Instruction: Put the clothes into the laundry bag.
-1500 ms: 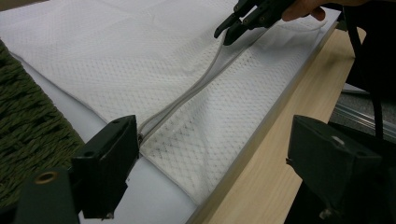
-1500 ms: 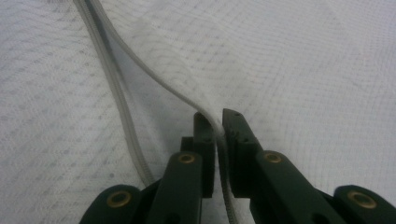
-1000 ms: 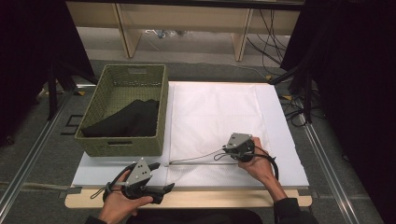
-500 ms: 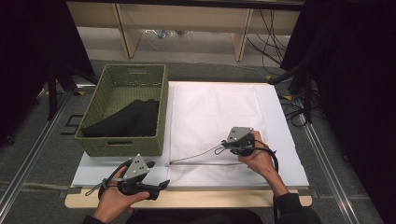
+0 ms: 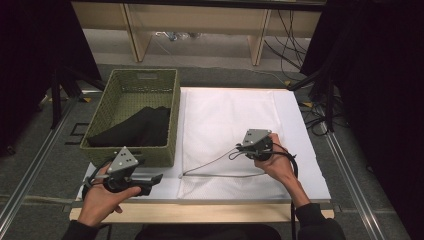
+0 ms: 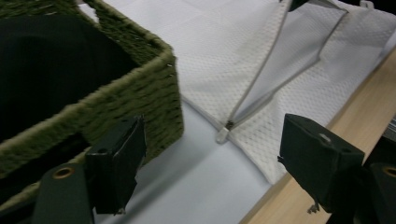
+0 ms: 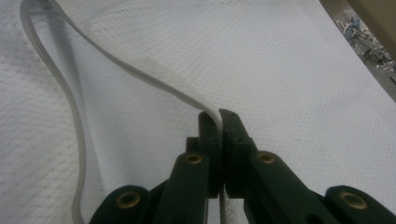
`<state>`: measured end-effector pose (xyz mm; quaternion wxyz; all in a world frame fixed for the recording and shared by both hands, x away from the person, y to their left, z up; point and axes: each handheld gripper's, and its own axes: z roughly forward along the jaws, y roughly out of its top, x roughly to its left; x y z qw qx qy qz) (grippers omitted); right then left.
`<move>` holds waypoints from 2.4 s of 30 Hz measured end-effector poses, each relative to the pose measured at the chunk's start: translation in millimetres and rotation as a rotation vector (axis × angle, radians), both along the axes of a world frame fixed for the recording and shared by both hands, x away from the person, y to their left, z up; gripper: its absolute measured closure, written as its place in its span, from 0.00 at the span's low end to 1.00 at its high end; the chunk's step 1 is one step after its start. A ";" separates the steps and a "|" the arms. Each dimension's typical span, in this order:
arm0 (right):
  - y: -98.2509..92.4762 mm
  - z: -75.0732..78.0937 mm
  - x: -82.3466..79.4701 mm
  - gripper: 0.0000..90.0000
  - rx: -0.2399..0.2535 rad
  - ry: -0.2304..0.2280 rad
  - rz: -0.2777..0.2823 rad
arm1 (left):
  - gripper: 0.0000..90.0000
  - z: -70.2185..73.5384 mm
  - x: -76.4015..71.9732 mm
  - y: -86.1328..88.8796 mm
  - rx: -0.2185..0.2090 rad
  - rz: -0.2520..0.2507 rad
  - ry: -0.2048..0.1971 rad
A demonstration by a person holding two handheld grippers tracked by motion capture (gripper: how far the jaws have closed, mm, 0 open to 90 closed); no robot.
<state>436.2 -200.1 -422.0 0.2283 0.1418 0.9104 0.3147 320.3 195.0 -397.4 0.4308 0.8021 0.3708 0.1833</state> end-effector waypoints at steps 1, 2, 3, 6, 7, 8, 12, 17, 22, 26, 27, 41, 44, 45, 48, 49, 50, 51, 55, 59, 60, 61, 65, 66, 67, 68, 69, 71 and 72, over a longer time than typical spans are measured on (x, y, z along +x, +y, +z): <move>0.2 2.6 1.0 0.99 0.002 -0.002 0.005 | 0.25 2.1 1.2 3.0 0.008 0.002 0.006; 0.3 4.0 1.5 0.99 0.002 -0.004 0.005 | 0.25 3.5 2.8 4.5 -0.016 0.020 0.007; 0.6 5.7 2.3 0.99 0.006 -0.014 0.002 | 0.25 5.3 4.4 6.7 -0.025 0.026 0.010; 1.0 11.3 4.9 0.99 0.004 -0.020 0.009 | 0.25 9.3 6.9 10.2 -0.038 0.028 0.008; 0.9 12.6 5.6 0.99 0.006 -0.021 0.006 | 0.25 10.6 7.0 11.9 -0.012 0.015 0.014; 0.8 13.7 6.2 0.99 0.007 -0.021 0.008 | 0.25 9.6 7.5 10.6 -0.029 0.008 0.021; 0.2 17.7 7.7 0.99 0.018 -0.028 0.003 | 0.25 10.4 11.2 7.9 -0.042 0.022 0.020; 2.1 22.4 9.7 0.99 0.012 -0.045 0.011 | 0.24 20.9 22.7 11.6 -0.012 0.044 -0.001; 1.0 27.5 9.9 0.99 0.017 -0.056 0.009 | 0.24 32.3 37.1 17.7 0.020 0.064 -0.012; -3.2 34.2 8.6 0.99 0.035 -0.078 0.004 | 0.24 40.5 51.5 23.8 0.044 0.082 -0.009; -3.2 34.2 8.6 0.99 0.035 -0.078 0.004 | 0.24 42.9 56.0 27.1 0.075 0.071 -0.008; -2.8 32.5 7.1 0.99 0.031 -0.054 -0.002 | 0.18 40.5 143.2 54.4 0.124 0.151 0.098; -3.7 31.9 8.7 0.99 0.028 -0.067 0.013 | 0.18 32.1 156.0 55.2 0.124 0.141 0.124; -3.9 31.3 8.6 0.99 0.029 -0.061 0.010 | 0.18 29.0 160.0 54.5 0.144 0.139 0.125; -4.4 29.6 9.9 0.99 0.027 -0.059 0.014 | 0.19 21.2 172.4 52.3 0.210 0.115 0.141; -4.4 29.0 9.8 0.99 0.026 -0.058 0.011 | 0.21 19.3 176.4 51.5 0.237 0.110 0.146; -4.5 28.8 9.9 0.99 0.025 -0.058 0.011 | 0.22 17.8 180.1 51.2 0.260 0.110 0.154; -4.4 28.6 9.9 0.99 0.025 -0.057 0.011 | 0.21 15.7 184.1 49.9 0.264 0.112 0.165; -4.1 28.4 9.9 0.99 0.024 -0.059 0.016 | 0.21 4.4 194.5 42.3 0.265 0.082 0.209; -3.8 27.4 8.9 0.99 0.023 -0.052 0.014 | 0.17 -8.2 200.4 37.5 0.275 0.034 0.229; -3.6 27.2 8.4 0.99 0.023 -0.048 0.010 | 0.17 -10.2 202.8 39.2 0.285 0.033 0.234; -3.2 27.1 8.9 0.99 0.021 -0.053 0.019 | 0.16 -13.4 203.9 39.9 0.279 0.038 0.230; -2.6 26.8 7.9 0.99 0.025 -0.048 0.009 | 0.12 -23.2 207.4 42.6 0.275 -0.010 0.274; -2.7 26.3 9.2 0.99 0.018 -0.054 0.017 | 0.07 -26.3 208.0 41.8 0.282 -0.008 0.289; -2.6 25.9 8.9 0.99 0.015 -0.050 0.013 | 0.03 -30.5 208.0 39.7 0.295 0.003 0.301; -2.6 25.9 8.9 0.99 0.015 -0.050 0.013 | 0.03 -34.7 208.4 36.9 0.312 0.011 0.313; -2.2 25.1 9.3 0.99 0.012 -0.056 0.017 | 0.00 -38.3 208.7 34.6 0.331 0.000 0.322; -2.0 25.1 7.7 0.99 0.015 -0.039 0.002 | 0.00 -45.4 209.4 31.2 0.348 -0.027 0.347; -1.6 25.0 7.4 0.99 0.018 -0.044 0.000 | 0.00 -48.5 209.1 29.3 0.359 -0.035 0.351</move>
